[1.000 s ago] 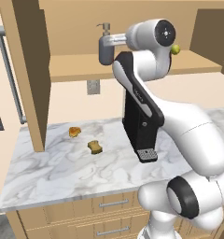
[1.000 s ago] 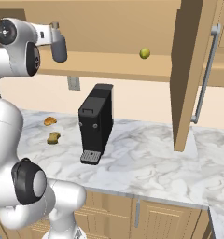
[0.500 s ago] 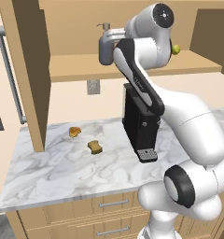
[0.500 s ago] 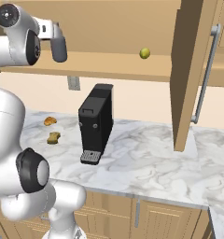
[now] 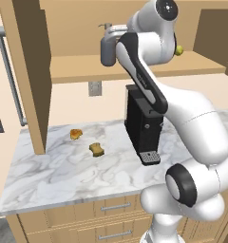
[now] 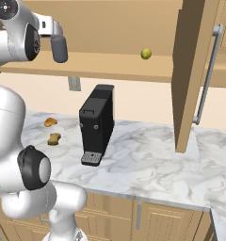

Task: Pick the soap dispenser and sponge from the cabinet and place them on the counter.

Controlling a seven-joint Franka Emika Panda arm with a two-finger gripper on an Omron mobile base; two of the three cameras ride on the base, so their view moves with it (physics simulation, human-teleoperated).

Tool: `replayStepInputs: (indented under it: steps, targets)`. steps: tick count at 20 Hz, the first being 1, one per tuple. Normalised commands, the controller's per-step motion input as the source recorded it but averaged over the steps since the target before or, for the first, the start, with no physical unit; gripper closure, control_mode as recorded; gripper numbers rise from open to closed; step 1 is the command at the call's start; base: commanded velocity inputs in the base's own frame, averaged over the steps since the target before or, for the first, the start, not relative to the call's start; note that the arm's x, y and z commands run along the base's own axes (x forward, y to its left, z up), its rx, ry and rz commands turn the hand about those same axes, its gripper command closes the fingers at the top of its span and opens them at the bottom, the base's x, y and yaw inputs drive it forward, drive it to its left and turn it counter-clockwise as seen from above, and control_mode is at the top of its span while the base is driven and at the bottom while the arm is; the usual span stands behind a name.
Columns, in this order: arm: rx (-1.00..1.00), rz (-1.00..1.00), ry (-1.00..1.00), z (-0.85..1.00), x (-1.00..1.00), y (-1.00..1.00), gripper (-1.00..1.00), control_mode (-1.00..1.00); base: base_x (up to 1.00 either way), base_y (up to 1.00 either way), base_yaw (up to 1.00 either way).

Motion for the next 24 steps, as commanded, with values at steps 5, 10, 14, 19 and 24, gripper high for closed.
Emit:
replayStepInputs:
  steps: [5,10,14,19,24]
  targets:
    - [-0.01,0.00,0.00,-0.09,0.09,0.02,-1.00,-1.00,0.00,0.00,0.00]
    - [-0.01,0.00,0.00,-0.03,0.12,0.02,-1.00,-1.00,0.00,0.00,0.00]
    - [0.00,0.00,0.00,0.00,0.20,0.02,-1.00,-1.00,0.00,0.00,0.00]
    - [0.00,0.00,0.00,0.00,0.21,0.00,-1.00,-1.00,0.00,0.00,0.00]
    - [0.00,0.00,0.02,0.00,0.19,0.01,-1.00,-1.00,0.00,0.00,0.00]
